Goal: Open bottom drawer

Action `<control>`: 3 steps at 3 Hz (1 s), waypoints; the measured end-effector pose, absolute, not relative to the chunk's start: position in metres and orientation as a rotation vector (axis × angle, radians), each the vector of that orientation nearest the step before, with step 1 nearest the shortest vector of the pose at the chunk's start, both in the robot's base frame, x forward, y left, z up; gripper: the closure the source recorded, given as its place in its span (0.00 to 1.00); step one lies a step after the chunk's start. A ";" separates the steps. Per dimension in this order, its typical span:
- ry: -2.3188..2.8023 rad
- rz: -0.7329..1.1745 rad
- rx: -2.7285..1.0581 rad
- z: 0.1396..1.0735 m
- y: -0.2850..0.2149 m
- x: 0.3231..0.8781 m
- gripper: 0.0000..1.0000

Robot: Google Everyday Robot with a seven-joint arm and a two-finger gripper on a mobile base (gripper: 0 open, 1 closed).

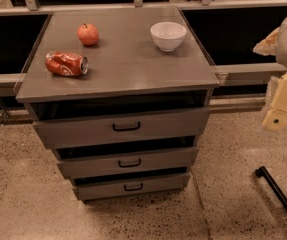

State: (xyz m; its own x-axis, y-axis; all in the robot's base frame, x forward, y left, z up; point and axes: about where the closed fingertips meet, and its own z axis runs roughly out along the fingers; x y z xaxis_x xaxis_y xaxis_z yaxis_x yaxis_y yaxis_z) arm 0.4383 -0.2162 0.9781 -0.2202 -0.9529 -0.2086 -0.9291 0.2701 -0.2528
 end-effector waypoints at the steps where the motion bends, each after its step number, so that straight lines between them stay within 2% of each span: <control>1: 2.225 -0.107 -1.723 0.975 -0.217 0.439 0.00; 2: 2.214 -0.133 -1.747 0.937 -0.221 0.447 0.00; 3: 2.147 -0.007 -1.774 0.849 -0.214 0.436 0.00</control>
Offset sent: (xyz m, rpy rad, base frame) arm 0.0220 -0.0117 -0.1006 -0.0519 -0.0027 0.0382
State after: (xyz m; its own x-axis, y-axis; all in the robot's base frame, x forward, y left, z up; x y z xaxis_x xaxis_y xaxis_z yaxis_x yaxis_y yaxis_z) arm 0.4358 -0.2141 0.8490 -0.1511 -0.9521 -0.2658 -0.9504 0.2138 -0.2258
